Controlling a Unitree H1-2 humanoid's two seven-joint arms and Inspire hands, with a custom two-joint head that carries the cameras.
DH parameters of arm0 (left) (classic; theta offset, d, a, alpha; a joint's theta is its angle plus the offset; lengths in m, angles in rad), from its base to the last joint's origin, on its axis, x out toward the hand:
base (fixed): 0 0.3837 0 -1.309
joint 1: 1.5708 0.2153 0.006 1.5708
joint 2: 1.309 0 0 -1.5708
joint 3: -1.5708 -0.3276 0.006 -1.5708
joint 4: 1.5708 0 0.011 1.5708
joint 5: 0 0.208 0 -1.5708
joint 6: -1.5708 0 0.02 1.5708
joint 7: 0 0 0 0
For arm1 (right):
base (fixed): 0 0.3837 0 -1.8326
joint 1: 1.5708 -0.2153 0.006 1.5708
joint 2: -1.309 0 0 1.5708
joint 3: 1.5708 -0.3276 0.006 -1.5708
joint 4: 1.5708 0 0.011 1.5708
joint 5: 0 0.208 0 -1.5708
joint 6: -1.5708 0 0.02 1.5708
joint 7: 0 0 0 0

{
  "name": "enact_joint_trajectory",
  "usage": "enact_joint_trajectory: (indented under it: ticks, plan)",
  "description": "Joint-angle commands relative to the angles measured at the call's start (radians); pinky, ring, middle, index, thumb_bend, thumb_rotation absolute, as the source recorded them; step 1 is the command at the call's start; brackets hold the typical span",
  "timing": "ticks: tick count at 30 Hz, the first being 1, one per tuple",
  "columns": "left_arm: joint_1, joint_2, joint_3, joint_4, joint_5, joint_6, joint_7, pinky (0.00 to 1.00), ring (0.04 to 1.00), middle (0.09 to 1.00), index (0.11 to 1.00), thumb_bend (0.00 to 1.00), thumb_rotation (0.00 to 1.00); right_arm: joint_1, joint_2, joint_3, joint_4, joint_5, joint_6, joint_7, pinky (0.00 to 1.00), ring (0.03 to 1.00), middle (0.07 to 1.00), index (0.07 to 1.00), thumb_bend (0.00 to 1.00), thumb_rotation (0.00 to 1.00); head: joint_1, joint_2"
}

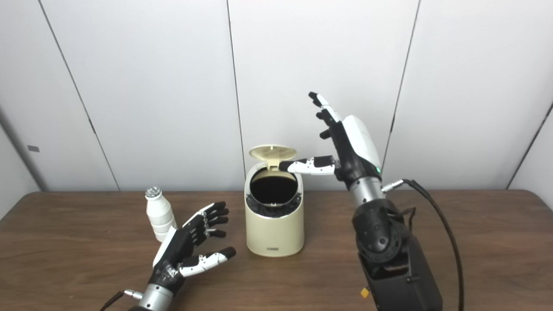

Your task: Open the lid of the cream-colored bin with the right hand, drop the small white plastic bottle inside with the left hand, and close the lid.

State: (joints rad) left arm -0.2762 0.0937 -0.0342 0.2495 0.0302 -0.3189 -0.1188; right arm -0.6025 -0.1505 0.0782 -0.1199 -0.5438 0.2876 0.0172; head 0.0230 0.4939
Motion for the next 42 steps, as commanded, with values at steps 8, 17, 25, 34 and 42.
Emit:
enact_joint_trajectory:
  ticks: [8,17,25,34,42]
  plan:
    - [-0.025,0.002,0.000,-0.043,-0.003,-0.021,0.001,0.68,0.805,0.846,0.870,0.73,0.15,0.193,0.026,-0.127,0.028,0.247,-0.191,-0.073,0.70,0.826,0.913,0.889,0.72,0.21,0.005,-0.004]
    - [-0.019,0.004,0.000,-0.052,-0.018,-0.006,-0.011,0.68,0.810,0.859,0.880,0.72,0.14,0.301,0.024,-0.134,0.179,0.369,-0.437,-0.081,0.75,0.853,0.950,0.902,0.77,0.23,-0.004,-0.006]
    - [-0.009,0.005,-0.001,-0.057,-0.015,-0.006,-0.010,0.68,0.817,0.857,0.876,0.73,0.16,0.324,0.057,-0.132,0.227,0.394,-0.489,-0.106,0.75,0.854,0.958,0.907,0.85,0.19,0.023,-0.013]
    - [0.033,0.006,-0.007,-0.131,-0.011,0.015,-0.014,0.67,0.805,0.857,0.863,0.72,0.15,0.357,0.043,-0.126,0.191,0.397,-0.473,-0.090,0.76,0.859,0.952,0.918,0.84,0.20,0.147,-0.027]
    - [0.139,-0.024,0.057,-0.287,0.058,0.001,0.096,0.58,0.682,0.764,0.798,0.68,0.02,0.365,0.008,-0.142,0.194,0.443,-0.484,-0.066,0.81,0.881,0.973,0.931,0.79,0.12,0.249,-0.045]
